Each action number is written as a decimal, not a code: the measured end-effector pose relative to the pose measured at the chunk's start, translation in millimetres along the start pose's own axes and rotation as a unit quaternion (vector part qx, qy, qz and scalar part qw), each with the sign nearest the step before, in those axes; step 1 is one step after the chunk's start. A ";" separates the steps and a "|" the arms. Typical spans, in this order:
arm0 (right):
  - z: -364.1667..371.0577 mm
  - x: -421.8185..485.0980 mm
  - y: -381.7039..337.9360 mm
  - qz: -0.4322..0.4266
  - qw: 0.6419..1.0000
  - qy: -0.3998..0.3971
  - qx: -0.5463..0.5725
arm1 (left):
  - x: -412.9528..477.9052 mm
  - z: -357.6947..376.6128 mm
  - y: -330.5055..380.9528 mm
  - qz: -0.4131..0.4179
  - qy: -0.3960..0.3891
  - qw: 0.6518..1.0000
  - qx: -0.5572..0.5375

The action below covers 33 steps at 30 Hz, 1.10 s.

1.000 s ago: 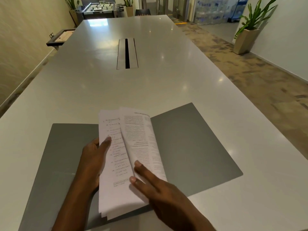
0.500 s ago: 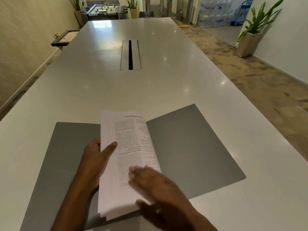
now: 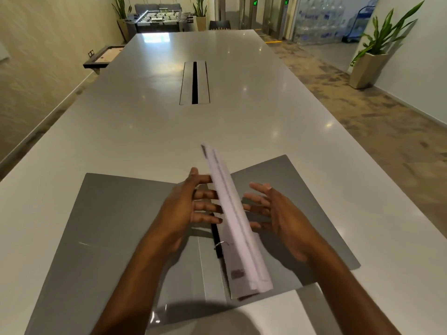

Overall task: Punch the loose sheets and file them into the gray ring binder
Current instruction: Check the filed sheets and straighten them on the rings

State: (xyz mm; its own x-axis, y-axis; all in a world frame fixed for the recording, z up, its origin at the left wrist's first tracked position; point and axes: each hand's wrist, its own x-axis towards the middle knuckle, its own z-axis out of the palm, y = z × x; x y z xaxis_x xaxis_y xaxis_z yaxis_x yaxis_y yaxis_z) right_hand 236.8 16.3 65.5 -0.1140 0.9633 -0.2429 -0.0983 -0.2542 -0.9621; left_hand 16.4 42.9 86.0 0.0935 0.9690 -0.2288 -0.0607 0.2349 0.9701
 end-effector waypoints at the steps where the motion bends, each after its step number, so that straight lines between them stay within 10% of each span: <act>1: -5.6 1.7 -5.1 0.015 1.000 0.003 0.009 | 2.7 3.5 1.2 0.000 -0.011 1.000 0.017; 11: -58.4 9.0 -18.4 0.135 0.979 -0.074 0.136 | 11.8 -10.4 -25.6 0.028 0.071 0.982 0.171; 17: -88.1 24.0 -3.5 0.097 0.991 -0.014 -0.092 | 22.8 -28.0 -61.4 0.013 0.109 0.974 0.196; 33: -111.8 38.5 25.2 0.063 0.953 0.088 -0.281 | 11.3 -15.5 -71.4 0.038 0.087 0.926 0.366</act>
State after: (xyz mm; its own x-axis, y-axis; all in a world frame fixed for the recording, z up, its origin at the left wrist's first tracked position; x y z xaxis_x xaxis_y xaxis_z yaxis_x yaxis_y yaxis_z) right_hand 340.5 56.6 18.1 0.0821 0.9403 -0.3302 0.4571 -0.3299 -0.8259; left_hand 6.4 38.3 12.9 -0.0481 0.9932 -0.1056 0.6356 0.1120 0.7639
